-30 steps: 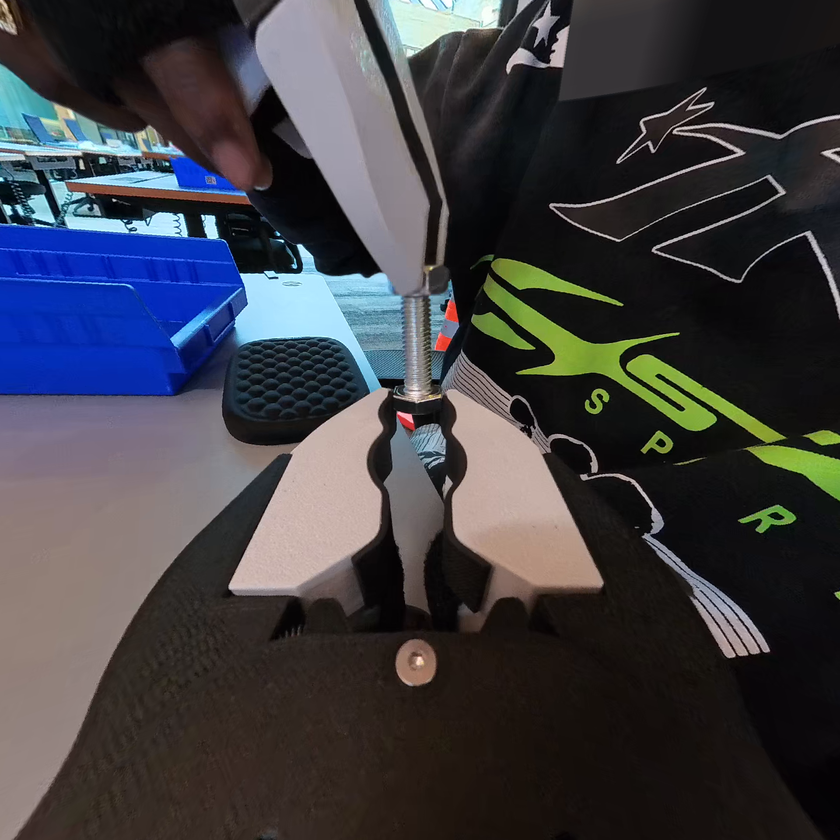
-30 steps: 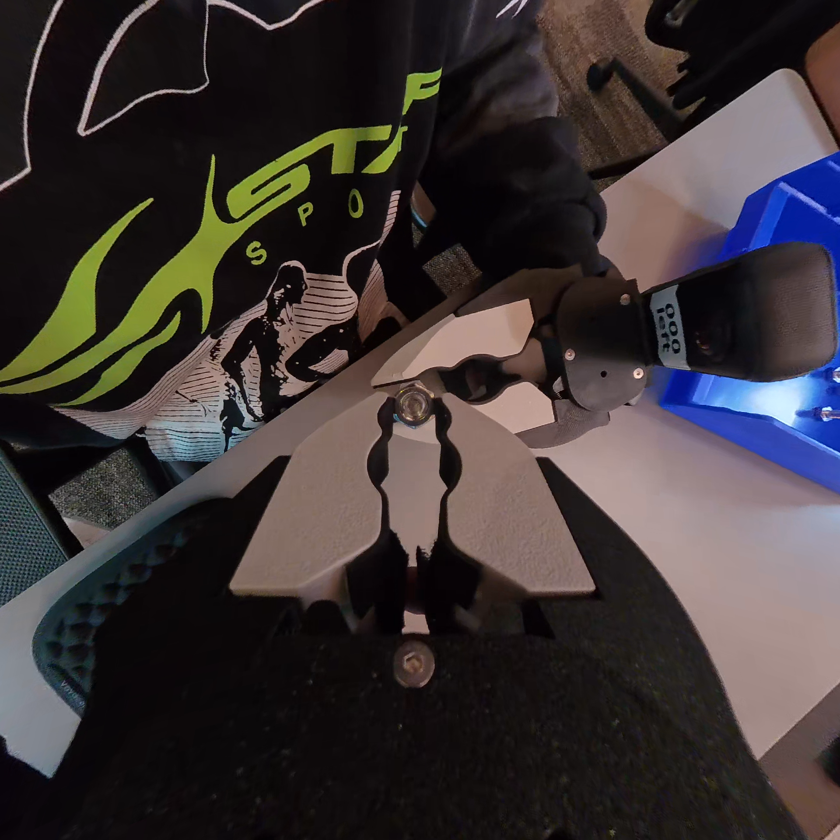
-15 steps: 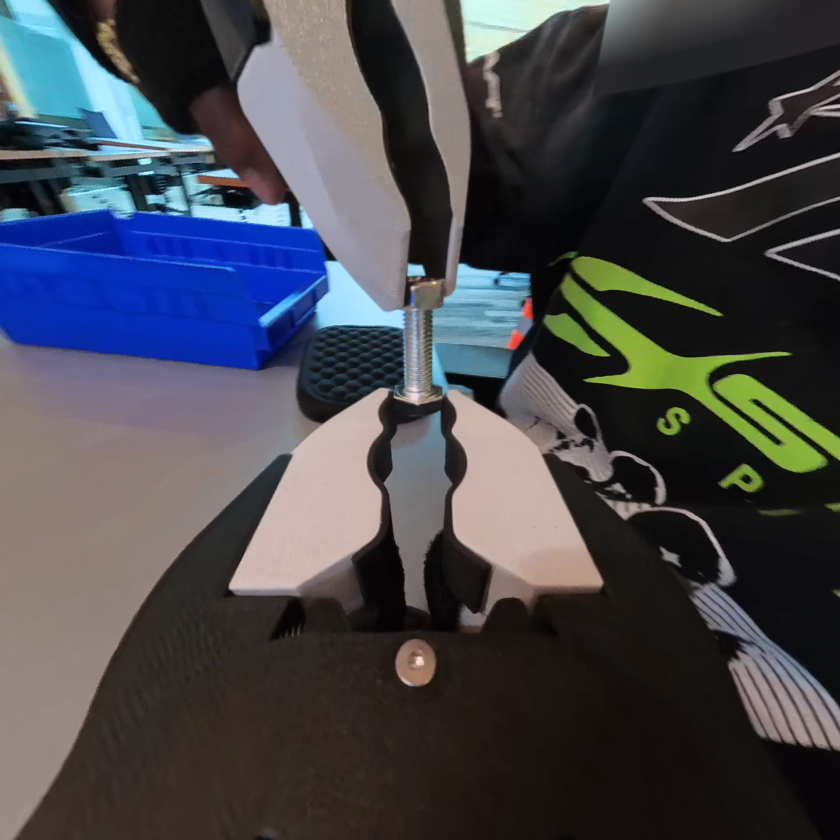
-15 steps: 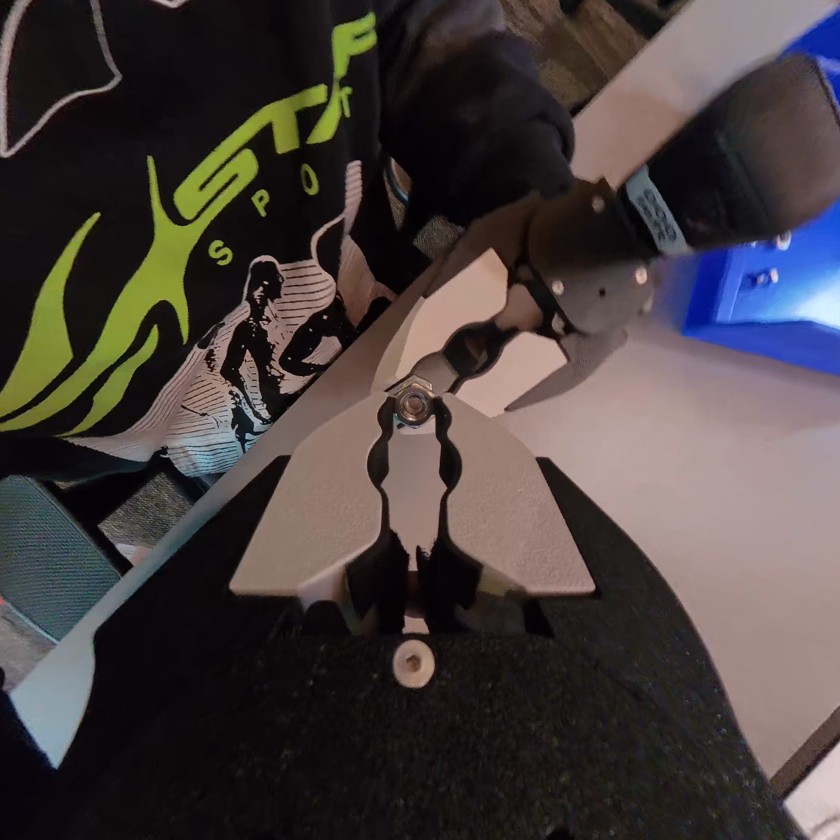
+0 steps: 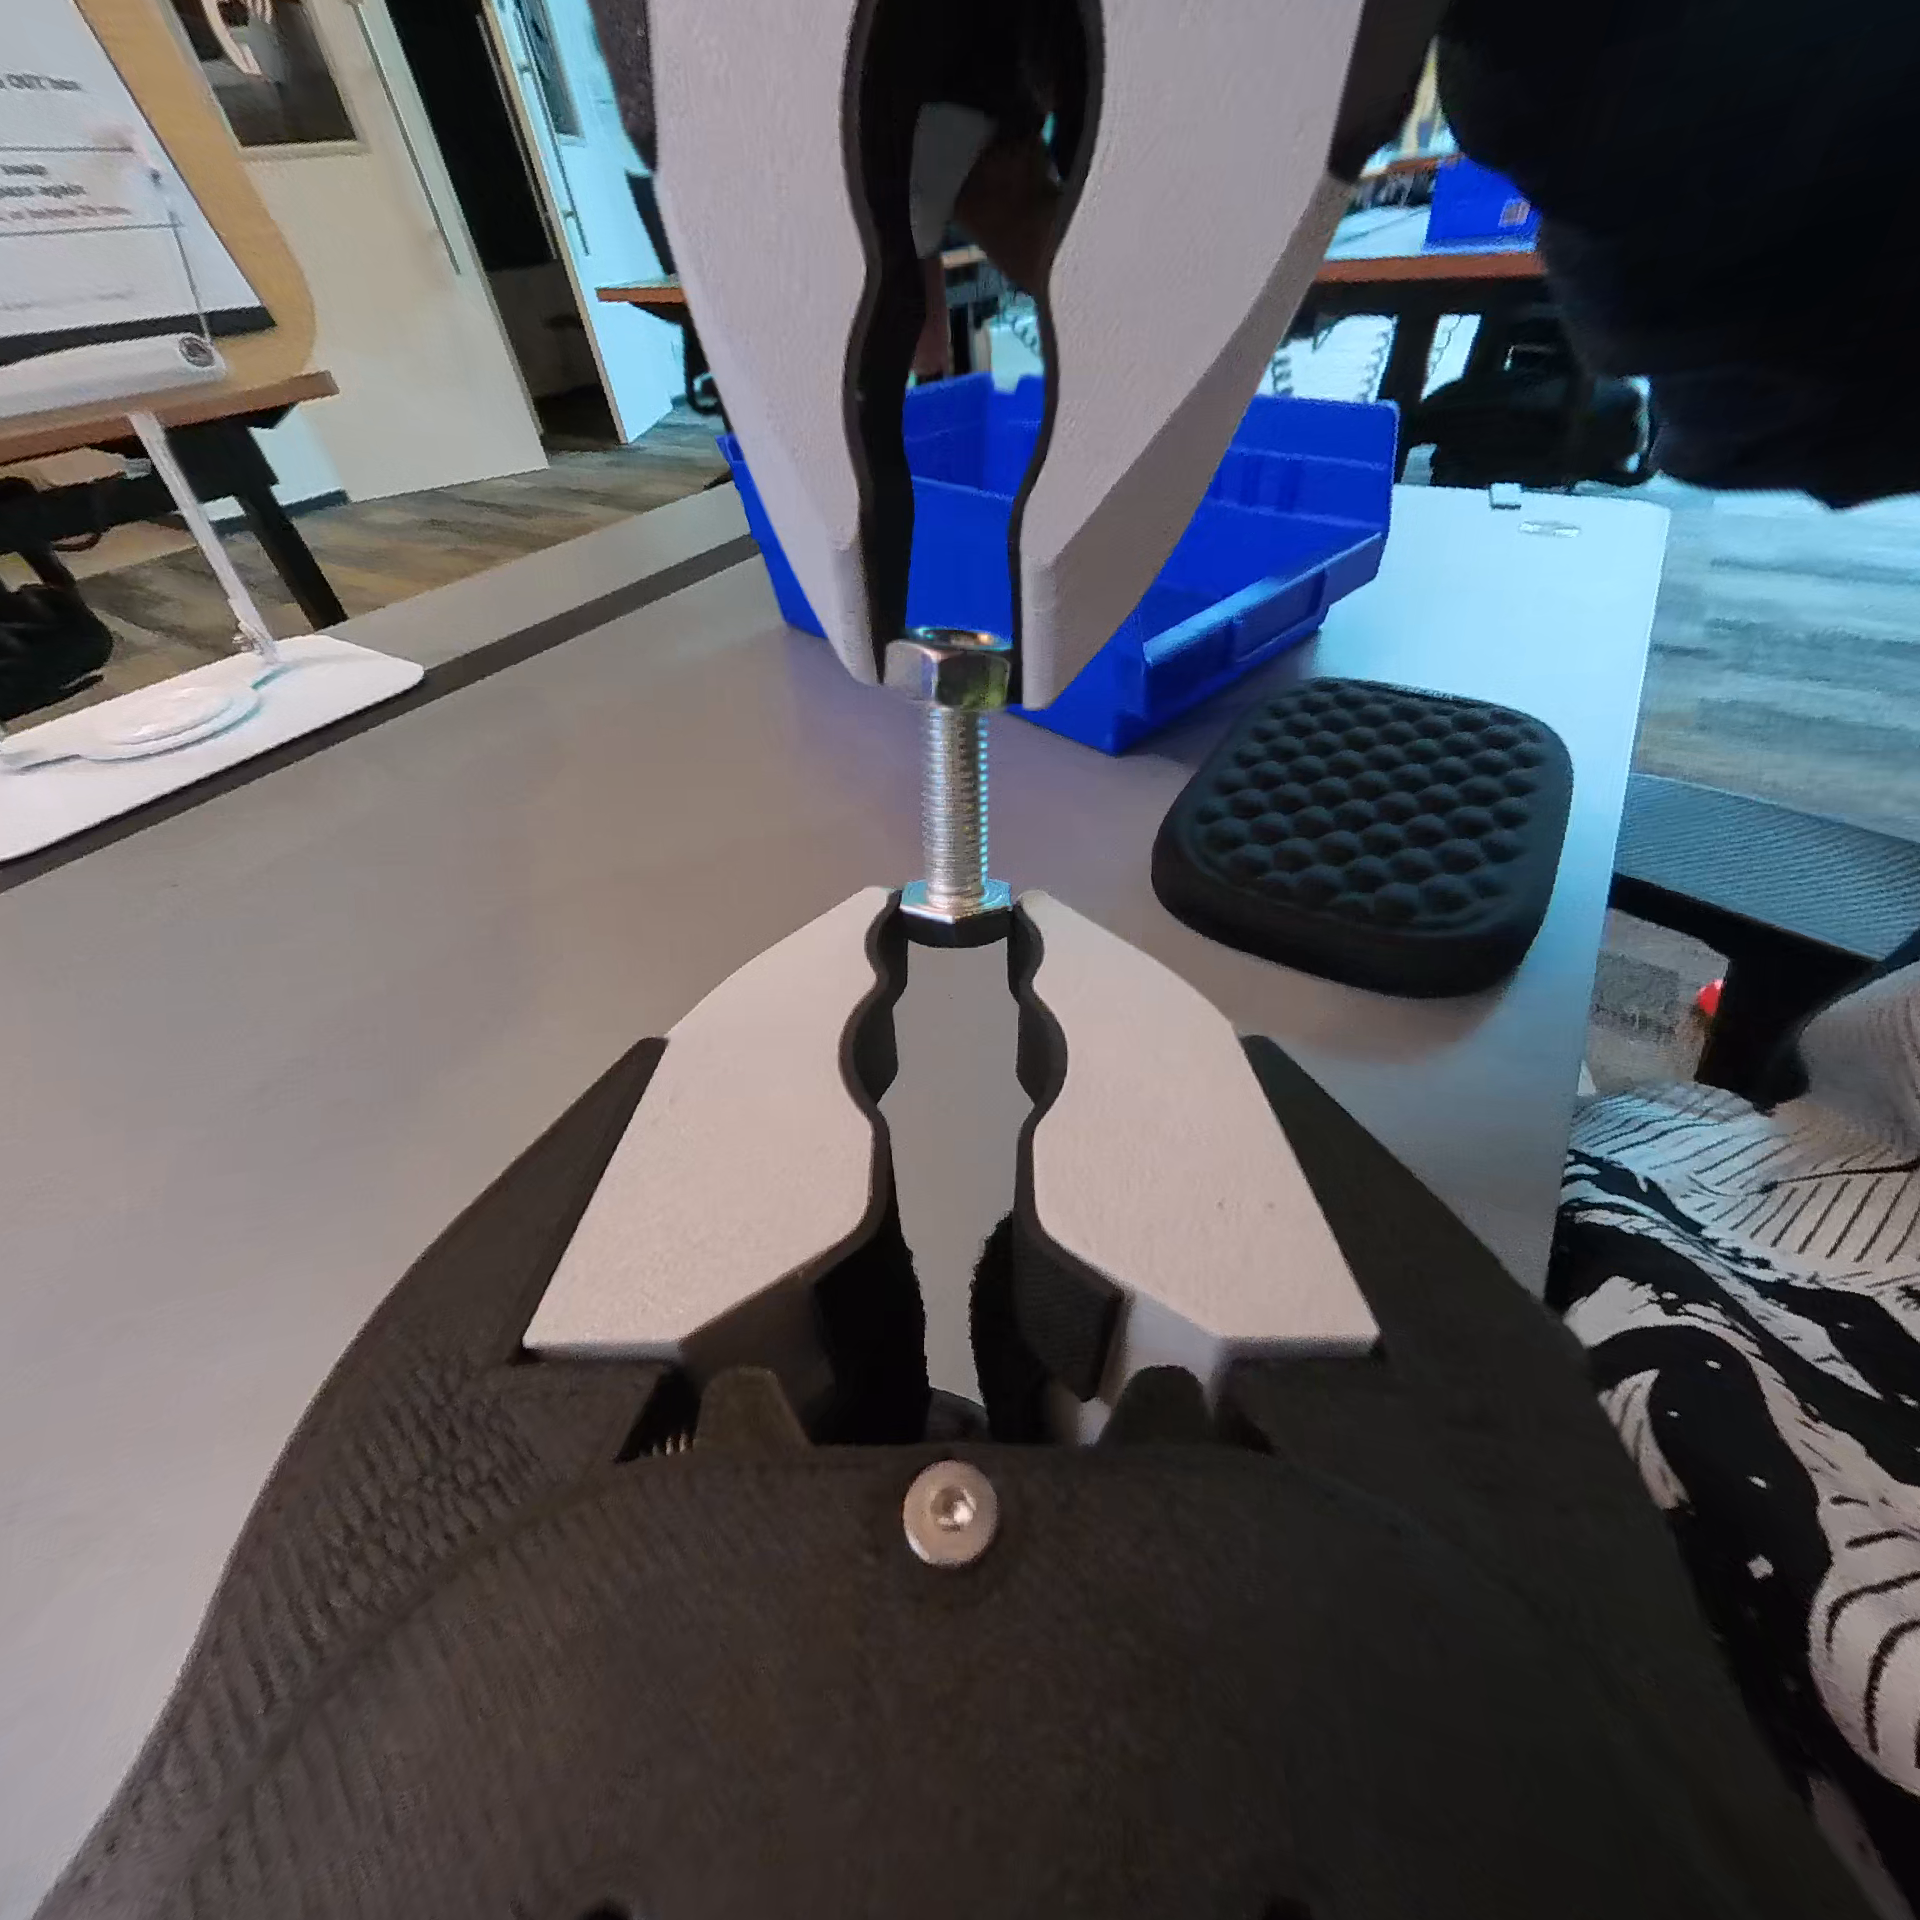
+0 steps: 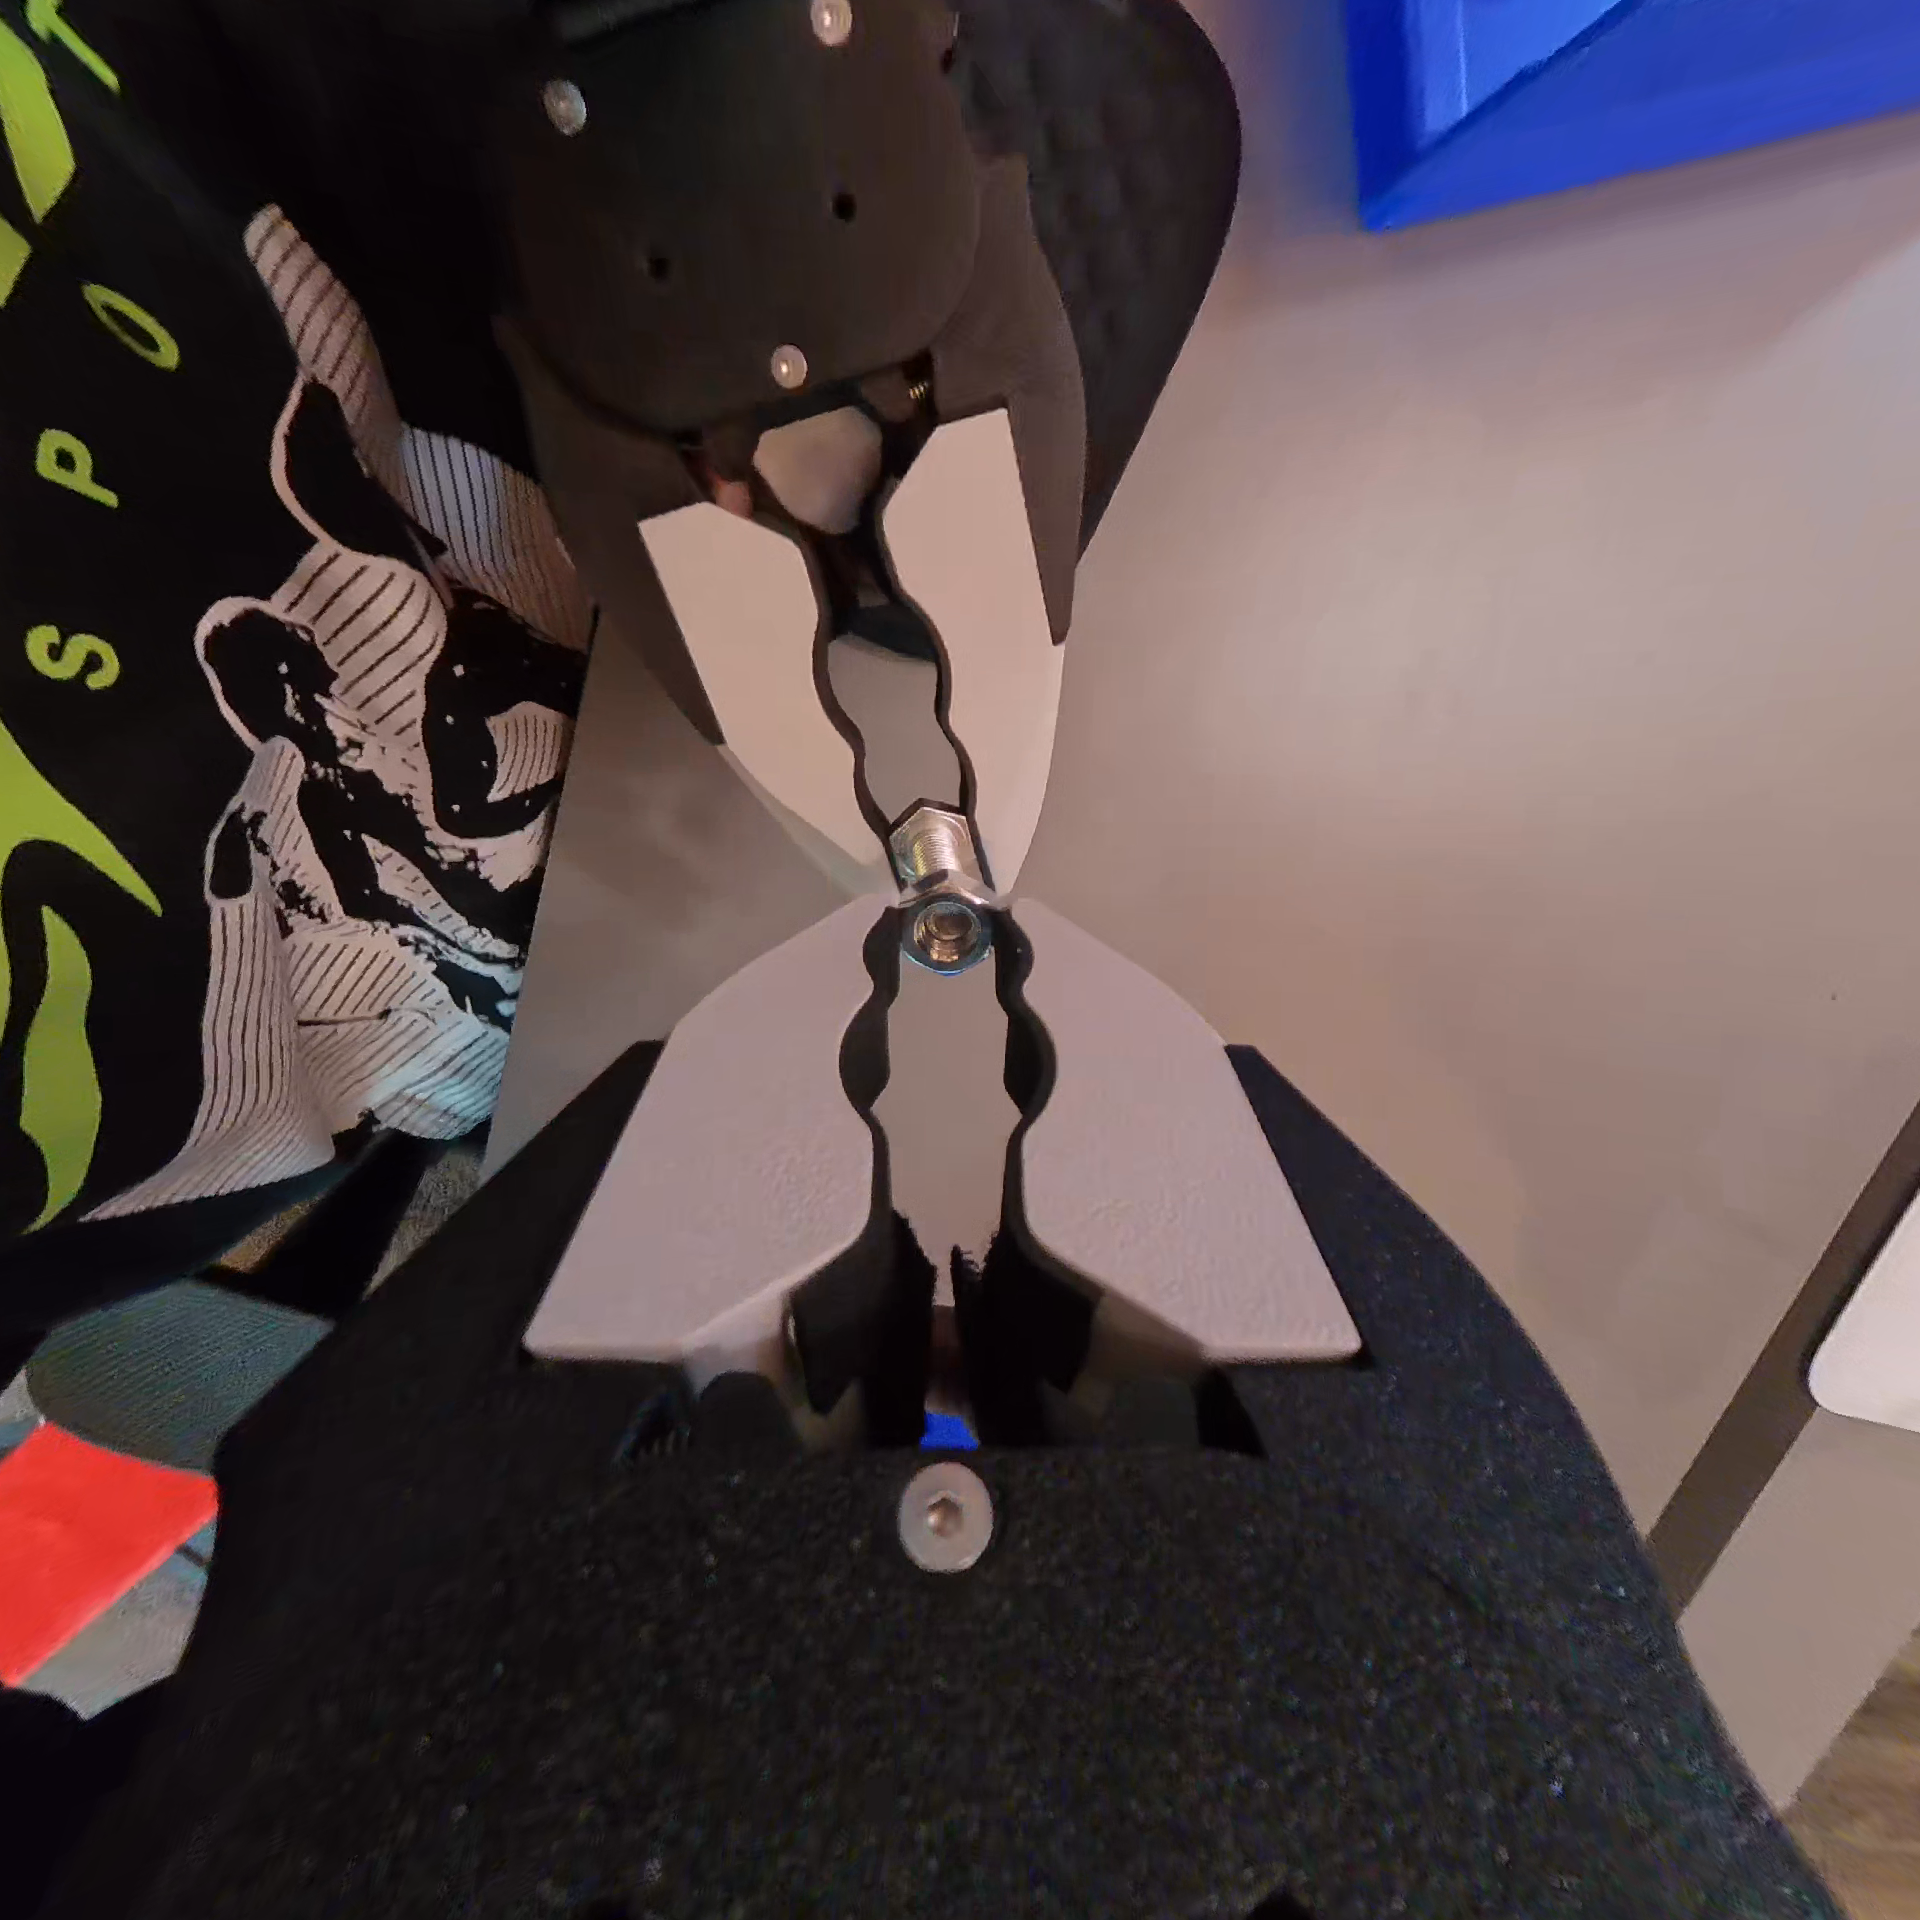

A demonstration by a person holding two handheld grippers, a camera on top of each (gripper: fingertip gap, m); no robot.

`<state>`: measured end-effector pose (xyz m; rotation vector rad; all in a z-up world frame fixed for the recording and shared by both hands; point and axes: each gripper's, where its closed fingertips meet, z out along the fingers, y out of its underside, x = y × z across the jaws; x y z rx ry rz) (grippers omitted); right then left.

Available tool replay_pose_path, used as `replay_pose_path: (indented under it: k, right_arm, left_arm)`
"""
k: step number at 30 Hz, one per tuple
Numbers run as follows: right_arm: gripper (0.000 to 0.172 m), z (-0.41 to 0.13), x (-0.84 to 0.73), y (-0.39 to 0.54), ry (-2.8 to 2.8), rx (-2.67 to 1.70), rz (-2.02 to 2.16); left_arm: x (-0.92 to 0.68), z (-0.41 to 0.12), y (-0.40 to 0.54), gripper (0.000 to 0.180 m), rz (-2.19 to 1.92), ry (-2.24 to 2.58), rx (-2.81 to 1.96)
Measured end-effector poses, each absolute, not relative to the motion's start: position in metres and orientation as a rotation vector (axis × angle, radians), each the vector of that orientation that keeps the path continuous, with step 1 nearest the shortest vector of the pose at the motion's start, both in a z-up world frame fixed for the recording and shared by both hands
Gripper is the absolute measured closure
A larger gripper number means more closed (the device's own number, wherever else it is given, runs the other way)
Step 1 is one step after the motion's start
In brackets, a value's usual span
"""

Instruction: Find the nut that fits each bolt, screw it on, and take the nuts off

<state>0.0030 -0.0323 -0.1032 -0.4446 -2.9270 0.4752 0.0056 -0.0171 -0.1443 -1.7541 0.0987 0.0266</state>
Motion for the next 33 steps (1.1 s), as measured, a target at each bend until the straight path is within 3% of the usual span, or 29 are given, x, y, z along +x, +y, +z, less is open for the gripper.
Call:
replay_pose_path:
  k: [4,14,21,27,33]
  right_arm:
    - [0.154,-0.108,0.006,-0.028,-2.969,-0.329,0.374]
    - [0.154,-0.106,-0.011,-0.026,-2.901,-0.644,0.447]
    - [0.154,-0.085,0.001,-0.045,-2.938,-0.196,0.661]
    - [0.154,-0.091,0.013,-0.043,-3.016,0.079,0.483]
    - [0.154,-0.096,0.005,-0.038,-3.042,-0.113,0.349]
  left_arm:
    - [0.005,-0.149,-0.015,0.162,0.119,0.128,-1.796]
    - [-0.014,-0.145,-0.014,0.162,0.277,-0.012,-1.743]
    - [0.002,-0.123,-0.020,0.162,0.081,0.073,-1.570]
    - [0.016,-0.130,-0.020,0.162,-0.004,0.187,-1.609]
    - [0.004,-0.135,-0.018,0.162,0.117,0.122,-1.657]
